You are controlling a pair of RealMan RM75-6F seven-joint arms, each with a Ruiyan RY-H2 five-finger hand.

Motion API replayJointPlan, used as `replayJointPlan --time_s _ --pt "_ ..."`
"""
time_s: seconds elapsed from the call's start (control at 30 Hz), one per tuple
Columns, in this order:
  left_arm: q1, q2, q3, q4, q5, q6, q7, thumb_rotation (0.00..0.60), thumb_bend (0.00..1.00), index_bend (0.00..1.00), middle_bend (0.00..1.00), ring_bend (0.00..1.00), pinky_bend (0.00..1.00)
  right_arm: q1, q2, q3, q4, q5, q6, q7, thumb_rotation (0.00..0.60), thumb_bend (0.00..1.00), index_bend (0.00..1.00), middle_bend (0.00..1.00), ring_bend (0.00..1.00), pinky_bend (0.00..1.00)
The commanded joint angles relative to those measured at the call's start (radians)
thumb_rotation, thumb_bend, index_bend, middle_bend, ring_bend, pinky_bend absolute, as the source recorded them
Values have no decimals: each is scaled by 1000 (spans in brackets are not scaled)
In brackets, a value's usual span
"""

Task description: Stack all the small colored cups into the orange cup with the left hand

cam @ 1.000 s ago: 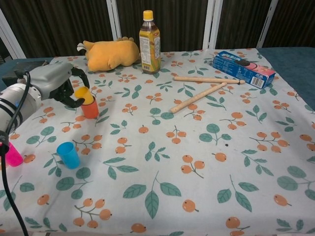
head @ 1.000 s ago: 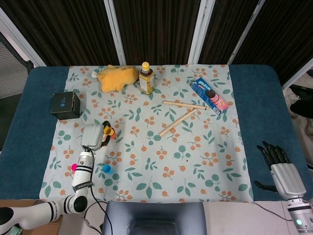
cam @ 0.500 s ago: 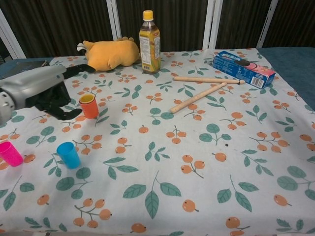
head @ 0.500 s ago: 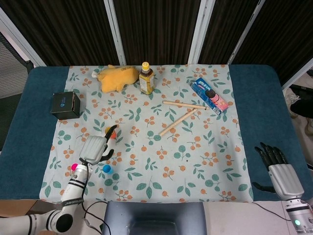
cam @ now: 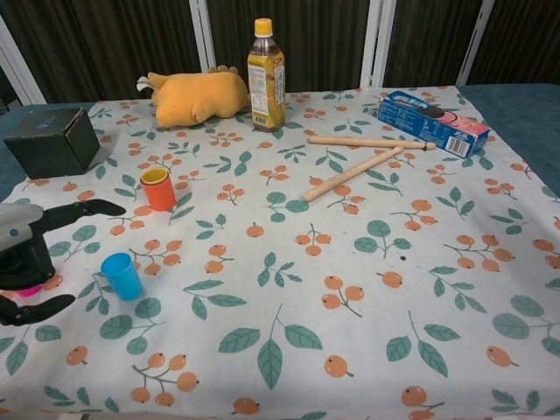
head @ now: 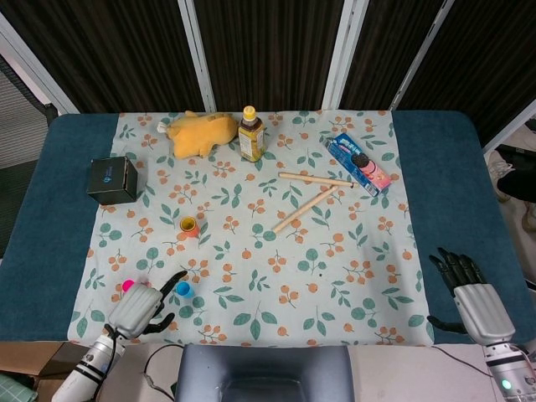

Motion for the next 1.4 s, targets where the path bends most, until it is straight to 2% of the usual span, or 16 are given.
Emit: replayJointPlan --time_s 0.03,0.43,0.57,0.7,1.0,1.17,1.4 --pt "24 -81 -14 98 15 18 -10 600 357 105 1000 1000 1000 -1 3 -1 0 -3 4 5 600 141 0 0 0 0" --pt "33 -190 -61 226 -8 -9 -33 600 354 181 1000 1000 1000 -2 5 2 4 3 7 10 600 141 0 0 0 0" --pt "32 -195 -68 234 -16 -17 -32 600 354 219 1000 1000 1000 -2 5 2 3 3 8 9 600 141 0 0 0 0" --pt "31 -206 -80 252 -26 -24 -28 600 356 302 1000 1000 1000 -3 5 2 2 4 8 7 600 140 0 0 0 0" --pt "25 -221 -108 279 -51 -48 -35 600 362 393 1000 1000 1000 -3 3 5 2 9 8 3 600 140 0 0 0 0" --pt "26 -222 -118 276 -52 -46 -45 600 367 482 1000 1000 1000 -2 3 5 3 10 7 3 600 140 0 0 0 0" --pt "17 -218 -165 256 -63 -39 -92 600 388 542 1000 1000 1000 -3 4 6 2 12 8 5 600 140 0 0 0 0"
